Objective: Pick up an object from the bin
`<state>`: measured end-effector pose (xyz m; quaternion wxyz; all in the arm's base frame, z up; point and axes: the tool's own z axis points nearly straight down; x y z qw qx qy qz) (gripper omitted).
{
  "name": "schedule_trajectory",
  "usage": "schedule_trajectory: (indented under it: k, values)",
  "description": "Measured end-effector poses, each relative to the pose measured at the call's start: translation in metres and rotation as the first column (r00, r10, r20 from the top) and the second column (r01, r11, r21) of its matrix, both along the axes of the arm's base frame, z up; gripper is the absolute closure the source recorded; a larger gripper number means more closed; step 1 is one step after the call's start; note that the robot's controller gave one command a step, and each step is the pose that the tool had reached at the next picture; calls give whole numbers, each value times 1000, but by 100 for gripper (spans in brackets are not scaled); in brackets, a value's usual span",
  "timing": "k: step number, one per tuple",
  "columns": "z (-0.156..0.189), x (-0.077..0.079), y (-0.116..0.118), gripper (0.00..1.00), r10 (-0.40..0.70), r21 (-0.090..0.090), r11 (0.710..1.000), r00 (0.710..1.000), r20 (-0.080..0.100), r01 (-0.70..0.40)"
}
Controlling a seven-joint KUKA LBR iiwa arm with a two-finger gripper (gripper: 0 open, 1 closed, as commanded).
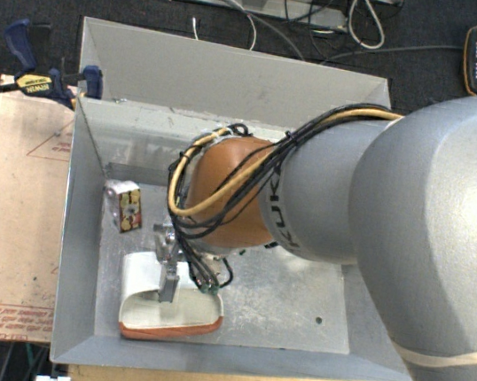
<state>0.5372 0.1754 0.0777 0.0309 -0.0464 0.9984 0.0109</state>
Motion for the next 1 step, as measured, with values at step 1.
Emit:
schedule_trajectory:
  k: [1]
  values:
    - [37, -2, 0, 100, 0, -1, 1000, 1000, -6, 0]
